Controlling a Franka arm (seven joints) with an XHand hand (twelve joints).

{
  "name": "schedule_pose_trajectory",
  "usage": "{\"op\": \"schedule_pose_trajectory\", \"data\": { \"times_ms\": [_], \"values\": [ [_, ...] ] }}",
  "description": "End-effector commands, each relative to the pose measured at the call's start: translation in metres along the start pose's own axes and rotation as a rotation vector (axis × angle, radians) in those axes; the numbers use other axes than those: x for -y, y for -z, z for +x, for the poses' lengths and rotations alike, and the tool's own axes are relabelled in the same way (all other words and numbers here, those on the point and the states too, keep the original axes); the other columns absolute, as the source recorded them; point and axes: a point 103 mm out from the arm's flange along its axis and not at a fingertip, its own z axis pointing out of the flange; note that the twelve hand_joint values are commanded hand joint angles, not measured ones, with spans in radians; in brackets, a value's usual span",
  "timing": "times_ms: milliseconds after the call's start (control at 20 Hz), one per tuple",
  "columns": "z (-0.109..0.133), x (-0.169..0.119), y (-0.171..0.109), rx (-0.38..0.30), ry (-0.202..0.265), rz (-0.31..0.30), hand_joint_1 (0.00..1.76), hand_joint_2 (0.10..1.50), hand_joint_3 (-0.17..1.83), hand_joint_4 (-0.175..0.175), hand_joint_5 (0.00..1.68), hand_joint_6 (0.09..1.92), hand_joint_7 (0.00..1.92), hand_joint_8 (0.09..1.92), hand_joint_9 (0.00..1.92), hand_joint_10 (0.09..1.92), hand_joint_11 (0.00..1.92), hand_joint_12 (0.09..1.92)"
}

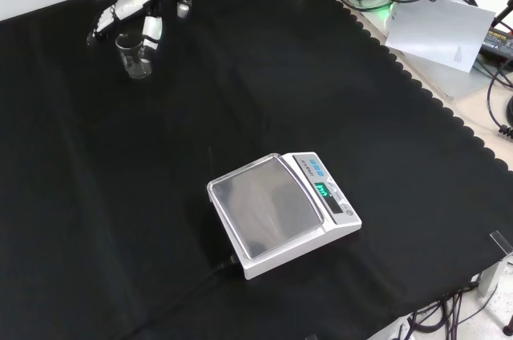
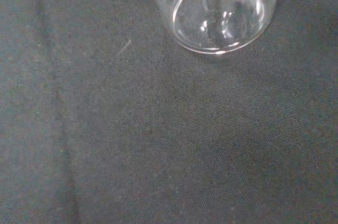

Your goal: Pick up the beaker.

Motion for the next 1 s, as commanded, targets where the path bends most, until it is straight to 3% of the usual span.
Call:
{"op": "schedule_pose_trajectory", "data": {
  "times_ms": [50,200,300,350,400,500,650,750,900,1000],
  "values": [
    [-0.009,-0.006,-0.013,0.03,-0.03,0.028,0.51,0.71,0.16,0.04,0.01,0.09,0.0,0.32,0.01,0.82,0.0,1.05],
    [-0.002,-0.012,-0.019,0.041,-0.047,0.013,0.57,0.73,0.17,0.037,0.06,0.09,0.0,0.41,0.06,0.82,0.0,1.13],
    [0.002,-0.01,-0.019,0.033,-0.05,-0.038,0.7,0.74,0.23,0.037,0.2,0.09,0.06,0.59,0.26,0.81,0.05,1.35],
    [0.003,-0.008,-0.018,0.032,-0.049,-0.063,0.79,0.72,0.32,0.034,0.3,0.09,0.14,0.68,0.41,0.78,0.17,1.38],
    [0.005,-0.007,-0.017,0.034,-0.047,-0.081,0.88,0.68,0.46,0.028,0.4,0.17,0.22,0.75,0.56,0.77,0.33,1.36],
    [0.009,-0.006,-0.015,0.036,-0.036,-0.107,1.01,0.61,0.71,0.013,0.44,0.65,0.36,0.89,0.77,0.79,0.62,1.28],
    [0.013,-0.005,-0.012,0.035,-0.045,-0.141,1.15,0.61,0.85,-0.062,0.47,1.16,0.51,1.12,0.96,0.96,1.07,1.07],
    [0.014,-0.006,-0.01,0.034,-0.049,-0.151,1.2,0.63,0.86,-0.106,0.51,1.28,0.56,1.3,1.01,1.09,1.23,1.01],
    [0.01,-0.006,-0.007,0.029,-0.054,-0.163,1.13,0.91,0.55,-0.165,0.76,1.34,0.66,1.53,1.08,1.27,1.24,1.11],
    [0.015,-0.008,-0.004,0.03,-0.06,-0.166,1.16,0.94,0.56,-0.072,0.77,1.35,0.77,1.53,1.11,1.34,1.22,1.19]
  ]
}}
